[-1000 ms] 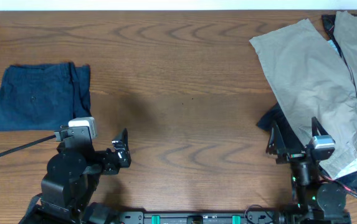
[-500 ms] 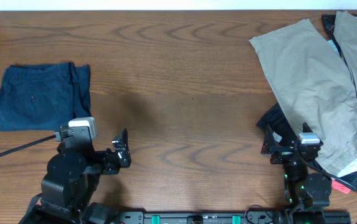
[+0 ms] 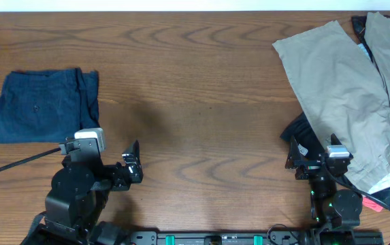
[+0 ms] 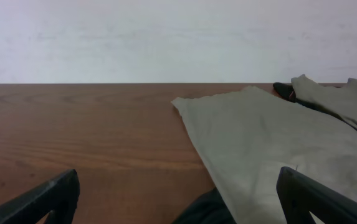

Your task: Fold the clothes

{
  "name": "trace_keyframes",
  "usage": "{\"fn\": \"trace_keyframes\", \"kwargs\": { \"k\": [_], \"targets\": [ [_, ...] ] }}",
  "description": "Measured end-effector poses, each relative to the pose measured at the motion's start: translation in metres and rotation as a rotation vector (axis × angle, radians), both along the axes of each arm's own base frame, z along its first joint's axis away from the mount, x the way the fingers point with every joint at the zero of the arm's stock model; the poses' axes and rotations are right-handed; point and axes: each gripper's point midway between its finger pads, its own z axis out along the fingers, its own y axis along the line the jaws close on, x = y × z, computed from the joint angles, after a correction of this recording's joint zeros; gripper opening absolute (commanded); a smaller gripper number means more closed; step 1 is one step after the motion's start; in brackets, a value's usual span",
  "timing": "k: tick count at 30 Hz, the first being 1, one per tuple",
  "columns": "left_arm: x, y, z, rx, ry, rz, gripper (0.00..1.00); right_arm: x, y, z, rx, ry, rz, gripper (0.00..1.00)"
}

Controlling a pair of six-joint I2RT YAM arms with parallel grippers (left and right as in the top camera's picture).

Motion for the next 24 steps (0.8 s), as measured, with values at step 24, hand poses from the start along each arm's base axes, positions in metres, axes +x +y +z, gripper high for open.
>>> {"fn": "trace_keyframes", "kwargs": {
  "k": [24],
  "targets": [
    [0.001, 0.0053, -0.0003, 0.0, 0.002, 0.026, 0.98, 0.0, 0.0, 0.0, -0.003, 0.0, 0.0, 0.99]
  ]
}}
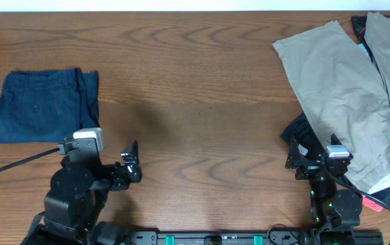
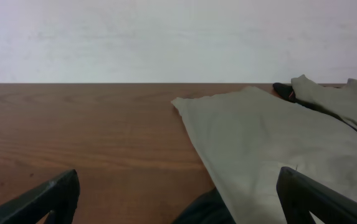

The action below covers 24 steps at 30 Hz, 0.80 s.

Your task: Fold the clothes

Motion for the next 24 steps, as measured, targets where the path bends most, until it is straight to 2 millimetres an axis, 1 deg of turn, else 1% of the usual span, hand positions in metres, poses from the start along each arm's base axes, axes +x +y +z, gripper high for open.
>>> {"fn": "trace_keyframes", "kwargs": {
  "k": [1, 6, 8, 12, 15, 19, 21, 24],
  "targets": [
    [0.0, 0.003, -0.001, 0.002, 0.006, 0.016, 0.98, 0.0, 0.0, 0.0, 0.0, 0.0, 0.0, 0.99],
    [-0.005, 0.033, -0.015, 0.015, 0.06, 0.156, 0.98, 0.0, 0.0, 0.0, 0.0, 0.0, 0.0, 0.99],
    [-0.007, 0.039, -0.021, 0.015, 0.062, 0.186, 0.98, 0.0, 0.0, 0.0, 0.0, 0.0, 0.0, 0.99],
    [-0.015, 0.046, -0.048, 0.013, 0.059, 0.215, 0.98, 0.0, 0.0, 0.0, 0.0, 0.0, 0.0, 0.99],
    [-0.017, 0.047, -0.074, 0.006, 0.029, 0.217, 0.98, 0.0, 0.0, 0.0, 0.0, 0.0, 0.0, 0.99],
    [-0.003, 0.048, -0.095, -0.018, -0.075, 0.232, 0.98, 0.0, 0.0, 0.0, 0.0, 0.0, 0.0, 0.99],
    [0.007, 0.049, -0.1, -0.032, -0.145, 0.241, 0.98, 0.0, 0.0, 0.0, 0.0, 0.0, 0.0, 0.99],
    [0.021, 0.049, -0.1, -0.053, -0.255, 0.245, 0.98, 0.0, 0.0, 0.0, 0.0, 0.001, 0.0, 0.99]
  ]
}}
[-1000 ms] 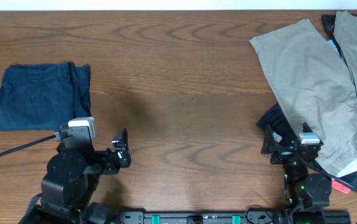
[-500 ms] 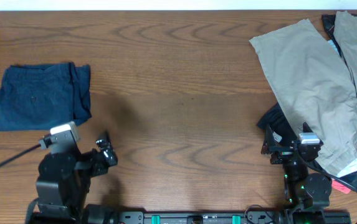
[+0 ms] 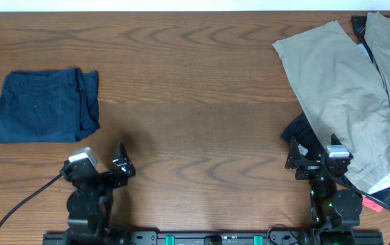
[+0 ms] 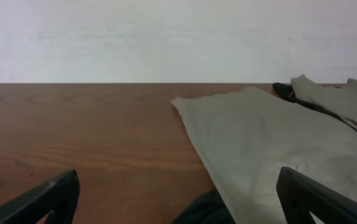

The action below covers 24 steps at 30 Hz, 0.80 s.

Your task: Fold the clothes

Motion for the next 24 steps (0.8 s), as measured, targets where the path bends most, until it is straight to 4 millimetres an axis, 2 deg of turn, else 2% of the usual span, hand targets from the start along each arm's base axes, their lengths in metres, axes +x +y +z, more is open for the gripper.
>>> {"fn": "trace_keyframes", "kwargs": {
  "k": [5, 9, 13, 16, 24],
  "targets": [
    [0.018, -0.004, 0.017, 0.051, -0.199, -0.031, 0.98, 0.0, 0.0, 0.0, 0.0, 0.0, 0.0, 0.99],
    [0.023, -0.008, 0.032, 0.154, -0.326, -0.068, 0.98, 0.0, 0.0, 0.0, 0.0, 0.0, 0.0, 0.99],
    [0.025, -0.014, 0.015, 0.238, -0.276, -0.123, 0.98, 0.0, 0.0, 0.0, 0.0, 0.0, 0.0, 0.99],
    [0.024, -0.017, -0.014, 0.263, -0.164, -0.159, 0.98, 0.0, 0.0, 0.0, 0.0, 0.0, 0.0, 0.99],
    [0.023, -0.018, -0.014, 0.264, -0.16, -0.163, 0.98, 0.0, 0.0, 0.0, 0.0, -0.001, 0.0, 0.99]
  ]
}}
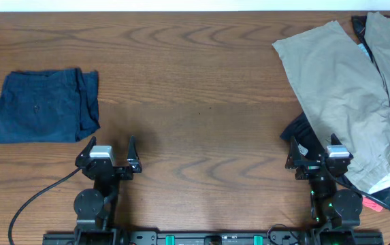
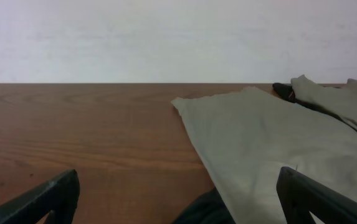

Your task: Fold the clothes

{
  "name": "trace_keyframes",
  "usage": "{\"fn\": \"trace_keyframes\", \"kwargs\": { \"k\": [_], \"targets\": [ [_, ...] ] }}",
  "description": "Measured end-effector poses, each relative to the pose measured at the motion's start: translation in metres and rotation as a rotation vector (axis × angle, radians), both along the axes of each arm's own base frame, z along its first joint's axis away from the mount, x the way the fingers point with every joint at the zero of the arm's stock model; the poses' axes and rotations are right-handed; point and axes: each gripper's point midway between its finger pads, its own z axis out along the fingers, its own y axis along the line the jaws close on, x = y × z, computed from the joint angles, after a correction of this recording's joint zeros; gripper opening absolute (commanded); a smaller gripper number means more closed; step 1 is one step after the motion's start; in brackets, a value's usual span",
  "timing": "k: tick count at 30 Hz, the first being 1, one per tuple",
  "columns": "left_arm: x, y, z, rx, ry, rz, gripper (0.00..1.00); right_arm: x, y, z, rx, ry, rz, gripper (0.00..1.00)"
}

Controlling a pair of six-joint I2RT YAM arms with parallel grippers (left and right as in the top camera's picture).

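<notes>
A folded navy garment (image 1: 43,107) lies at the far left of the wooden table (image 1: 195,82). Unfolded khaki trousers (image 1: 348,95) spread over the right side, also filling the right of the wrist view (image 2: 271,149). A dark cloth (image 1: 301,133) pokes out from under their near edge, low in the wrist view (image 2: 206,208). My left gripper (image 1: 106,151) sits open near the front edge, just below the navy garment. My right gripper (image 1: 312,158) rests open at the trousers' near edge, its fingertips (image 2: 53,196) wide apart and holding nothing.
More clothing lies piled at the far right, with a dark piece (image 1: 359,24) at the back corner and a white and red tag near the front. A black cable (image 1: 38,199) runs from the left arm to the front left edge.
My left arm has drawn in and squared up at the front edge, its open gripper now pointing straight toward the back. The right arm and the clothes have not moved.
My left arm first stood raised and large in view beside the navy garment's near right corner, gripper open, and was the same at the second moment. Then it was lower and nearer the front edge. Now it rests there. The right arm stayed still throughout.
</notes>
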Motion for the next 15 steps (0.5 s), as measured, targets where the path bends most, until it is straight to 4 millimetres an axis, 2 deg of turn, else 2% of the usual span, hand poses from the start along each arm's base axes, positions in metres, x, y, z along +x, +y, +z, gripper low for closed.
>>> {"fn": "trace_keyframes", "kwargs": {
  "k": [15],
  "targets": [
    [0.0, 0.0, 0.0, 0.0, 0.0, 0.0, 0.98, 0.0, 0.0, 0.0, 0.0, 0.0, 0.0, 0.99]
  ]
}}
